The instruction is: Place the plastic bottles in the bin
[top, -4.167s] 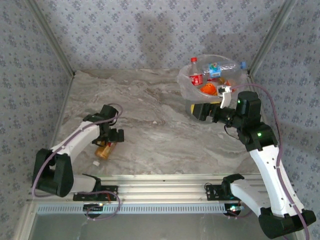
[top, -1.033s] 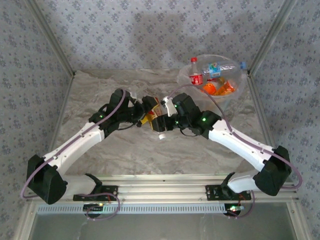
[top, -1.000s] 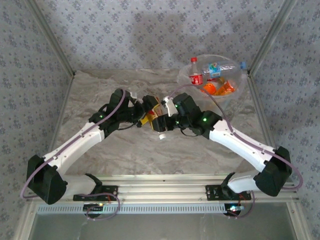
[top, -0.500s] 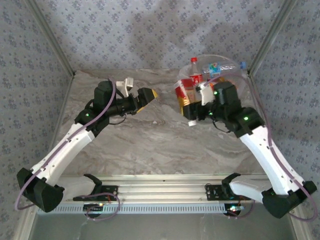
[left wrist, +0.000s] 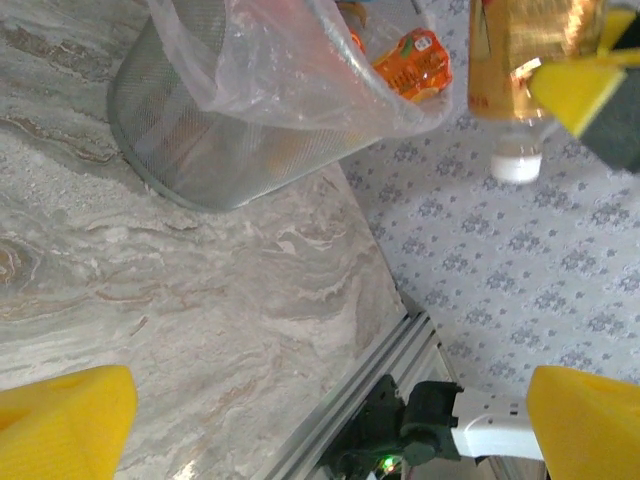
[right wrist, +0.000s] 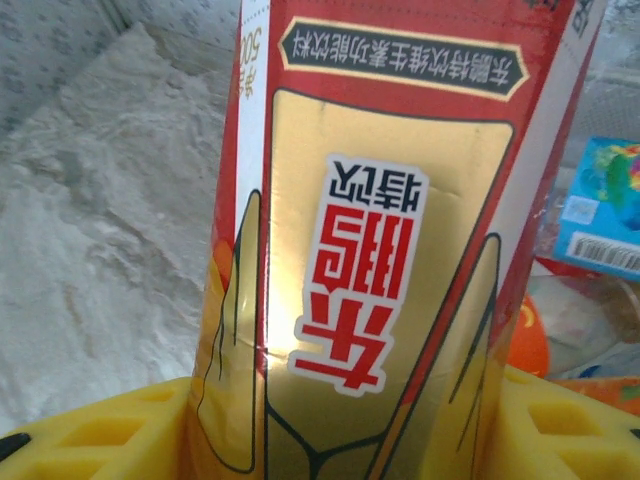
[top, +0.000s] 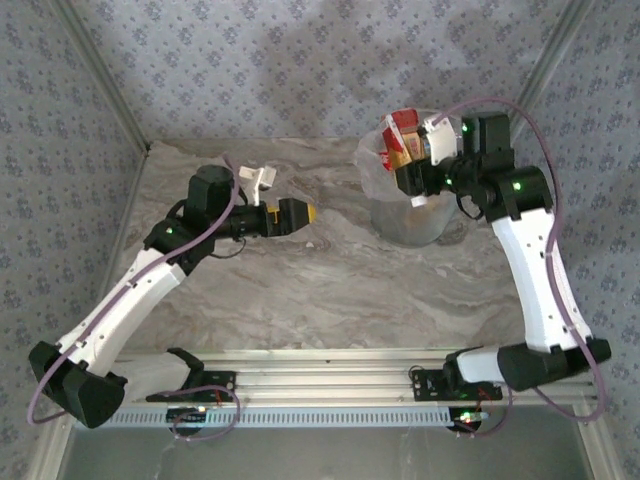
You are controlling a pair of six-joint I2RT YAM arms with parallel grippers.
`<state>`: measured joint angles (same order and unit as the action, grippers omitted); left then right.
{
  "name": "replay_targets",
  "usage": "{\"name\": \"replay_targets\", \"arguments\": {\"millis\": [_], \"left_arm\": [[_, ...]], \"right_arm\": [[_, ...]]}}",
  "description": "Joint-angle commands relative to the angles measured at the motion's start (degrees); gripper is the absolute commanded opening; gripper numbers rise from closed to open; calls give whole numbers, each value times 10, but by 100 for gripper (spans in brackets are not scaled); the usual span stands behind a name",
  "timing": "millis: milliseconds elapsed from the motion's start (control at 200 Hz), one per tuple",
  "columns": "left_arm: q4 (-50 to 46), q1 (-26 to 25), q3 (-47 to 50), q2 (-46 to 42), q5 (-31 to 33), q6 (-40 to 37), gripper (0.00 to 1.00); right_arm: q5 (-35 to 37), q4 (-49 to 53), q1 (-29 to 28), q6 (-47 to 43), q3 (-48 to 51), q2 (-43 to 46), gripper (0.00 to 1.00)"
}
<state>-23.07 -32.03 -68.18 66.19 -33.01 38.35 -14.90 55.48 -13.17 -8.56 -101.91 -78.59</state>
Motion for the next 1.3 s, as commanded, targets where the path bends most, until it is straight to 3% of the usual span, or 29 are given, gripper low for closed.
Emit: {"name": "replay_targets", "arguments": {"millis": [0, 345, 525, 625, 765, 829, 1299], "left_arm": [[-13, -4, 6, -17, -6, -25, 100], [-5, -5, 8, 6, -4, -21, 100], [-3, -6, 12, 7, -6, -22, 100], [-1, -7, 17, 3, -6, -22, 100], [3, -6, 25, -3, -6, -21, 100], [4, -6, 26, -5, -6, -21, 100], [11, -7, 35, -12, -12, -21, 100]], "right_arm": [[42, 29, 17, -62, -46, -34, 54], [145, 56, 29, -103, -101, -121, 55], [157, 52, 30, -106, -91, -131, 59], [163, 51, 29, -105, -86, -131, 67], [175, 48, 29, -105, -72, -126, 87], [183, 45, 29, -102, -63, -118, 92], [164, 6, 66, -50, 31, -25, 96]]}}
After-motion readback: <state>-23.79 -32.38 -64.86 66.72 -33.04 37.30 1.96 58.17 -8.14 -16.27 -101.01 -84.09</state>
